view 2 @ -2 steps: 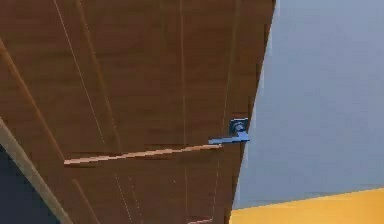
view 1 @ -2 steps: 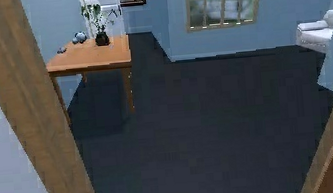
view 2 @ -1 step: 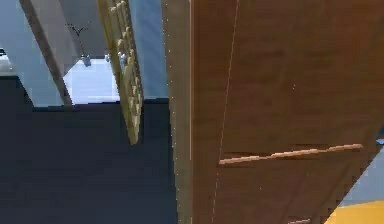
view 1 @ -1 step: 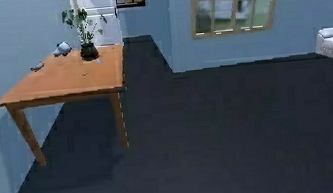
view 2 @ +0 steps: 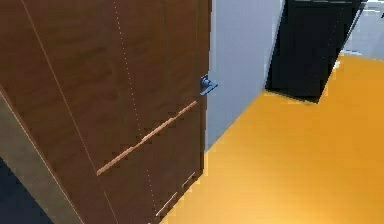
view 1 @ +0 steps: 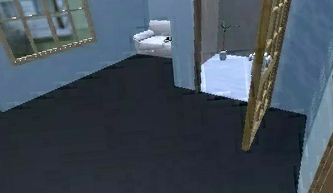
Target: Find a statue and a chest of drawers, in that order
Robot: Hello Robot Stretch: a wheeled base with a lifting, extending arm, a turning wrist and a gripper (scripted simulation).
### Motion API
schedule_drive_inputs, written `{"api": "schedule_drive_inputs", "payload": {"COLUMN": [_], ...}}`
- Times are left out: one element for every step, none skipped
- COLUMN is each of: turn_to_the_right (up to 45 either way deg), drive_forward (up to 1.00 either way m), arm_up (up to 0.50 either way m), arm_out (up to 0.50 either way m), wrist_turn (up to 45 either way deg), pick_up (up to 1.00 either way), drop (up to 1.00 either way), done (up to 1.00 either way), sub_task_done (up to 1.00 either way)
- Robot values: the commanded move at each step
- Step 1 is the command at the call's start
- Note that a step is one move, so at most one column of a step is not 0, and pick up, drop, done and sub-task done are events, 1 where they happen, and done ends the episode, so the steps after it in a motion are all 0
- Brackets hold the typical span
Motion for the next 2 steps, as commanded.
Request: {"api": "schedule_drive_inputs", "payload": {"turn_to_the_right": [3.0, 0.0], "drive_forward": [0.00, 1.00], "arm_up": [0.00, 0.00], "arm_out": [0.00, 0.00], "wrist_turn": [0.0, 0.0], "pick_up": [0.00, 0.00], "drop": [0.00, 0.00], "done": [0.00, 0.00], "sub_task_done": [0.00, 0.00]}}
